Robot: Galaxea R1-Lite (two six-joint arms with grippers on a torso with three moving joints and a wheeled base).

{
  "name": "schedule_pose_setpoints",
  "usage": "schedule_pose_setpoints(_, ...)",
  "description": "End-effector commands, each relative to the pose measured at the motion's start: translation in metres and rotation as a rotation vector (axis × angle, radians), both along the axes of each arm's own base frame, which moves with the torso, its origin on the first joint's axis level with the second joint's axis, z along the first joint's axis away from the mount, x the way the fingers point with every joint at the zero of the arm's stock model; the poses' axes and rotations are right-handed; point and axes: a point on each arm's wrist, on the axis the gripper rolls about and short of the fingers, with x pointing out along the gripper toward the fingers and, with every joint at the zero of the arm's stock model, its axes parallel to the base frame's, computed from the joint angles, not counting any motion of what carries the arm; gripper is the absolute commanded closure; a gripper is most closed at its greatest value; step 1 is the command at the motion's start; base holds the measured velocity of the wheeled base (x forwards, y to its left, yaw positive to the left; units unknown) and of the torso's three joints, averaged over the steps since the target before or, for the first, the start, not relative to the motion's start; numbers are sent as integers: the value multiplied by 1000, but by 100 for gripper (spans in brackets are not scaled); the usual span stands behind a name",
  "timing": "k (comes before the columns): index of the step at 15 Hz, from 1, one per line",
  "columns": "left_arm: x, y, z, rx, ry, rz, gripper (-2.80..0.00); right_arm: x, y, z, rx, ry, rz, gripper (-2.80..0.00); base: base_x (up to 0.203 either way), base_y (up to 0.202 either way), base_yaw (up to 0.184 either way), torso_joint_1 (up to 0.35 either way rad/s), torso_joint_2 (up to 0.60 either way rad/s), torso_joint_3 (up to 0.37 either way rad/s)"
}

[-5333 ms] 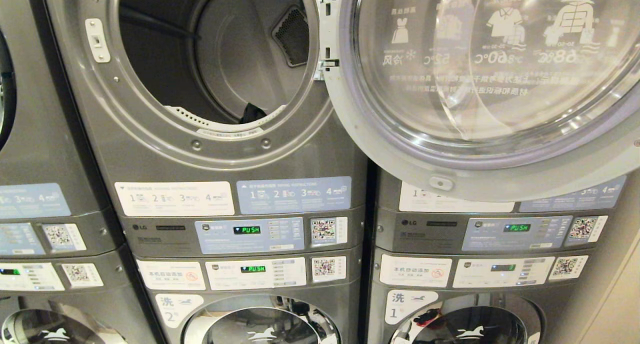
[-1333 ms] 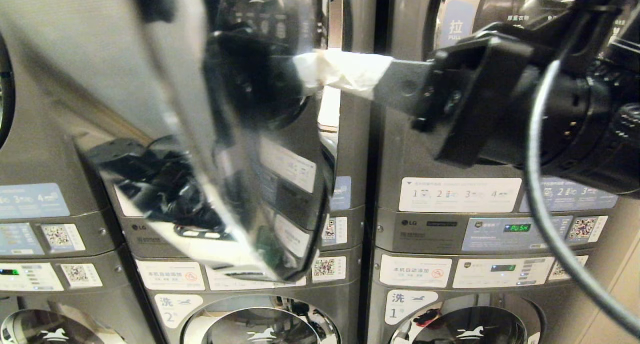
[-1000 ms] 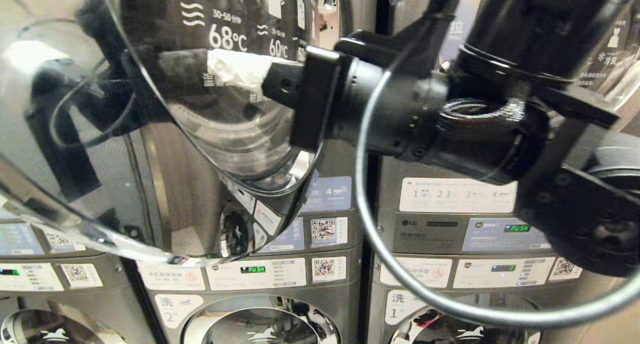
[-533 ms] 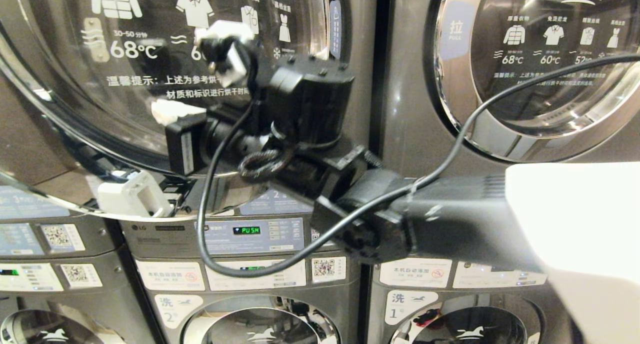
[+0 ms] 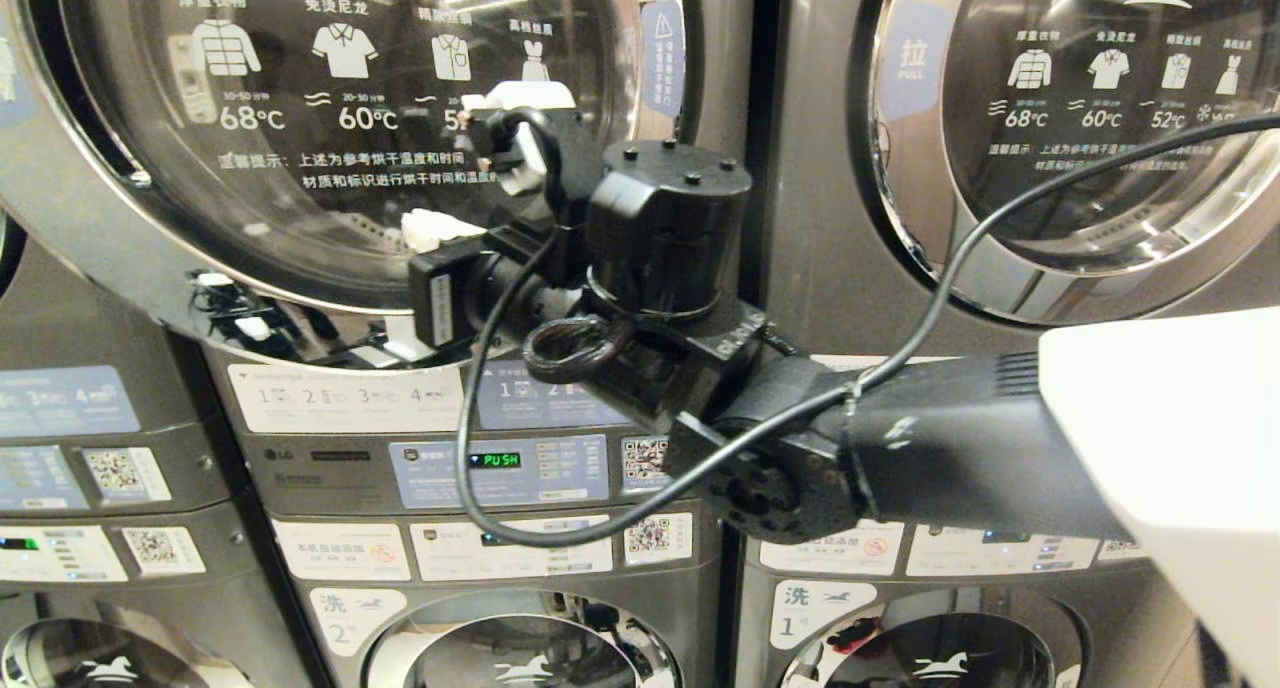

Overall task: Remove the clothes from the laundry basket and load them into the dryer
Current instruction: Close the dryer

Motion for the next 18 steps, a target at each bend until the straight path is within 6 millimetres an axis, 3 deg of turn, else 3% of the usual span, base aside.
schedule_pose_setpoints(1,0,0,0,0,-2,0,0,-19,-49,43,29,-41,-40,0,0,0,0,0,0,0)
schedule_pose_setpoints(3,0,0,0,0,-2,0,0,-33,-111,64,-25,-58,-130,0,0,0,0,0,0,0)
schedule_pose_setpoints(5,0,0,0,0,-2,0,0,-52,-177,70,-89,-39,-244,0,0,0,0,0,0,0)
schedule_pose_setpoints(8,0,0,0,0,-2,0,0,-94,-283,41,-184,40,-512,0,0,0,0,0,0,0)
schedule_pose_setpoints(10,0,0,0,0,-2,0,0,-134,-329,11,-207,84,-699,0,0,0,0,0,0,0)
schedule_pose_setpoints(12,0,0,0,0,0,0,0,-176,-350,-43,-263,172,-790,0,0,0,0,0,0,0)
schedule_pose_setpoints(14,0,0,0,0,0,0,0,-219,-361,-113,-328,281,-808,0,0,0,0,0,0,0)
schedule_pose_setpoints(15,0,0,0,0,1,0,0,-240,-365,-139,-339,313,-803,0,0,0,0,0,0,0)
schedule_pose_setpoints(16,0,0,0,1,3,2,0,-255,-368,-158,-343,337,-797,0,0,0,0,0,0,0)
schedule_pose_setpoints(18,0,0,0,-6,0,0,0,-273,-370,-174,-336,379,-812,0,0,0,0,0,0,0)
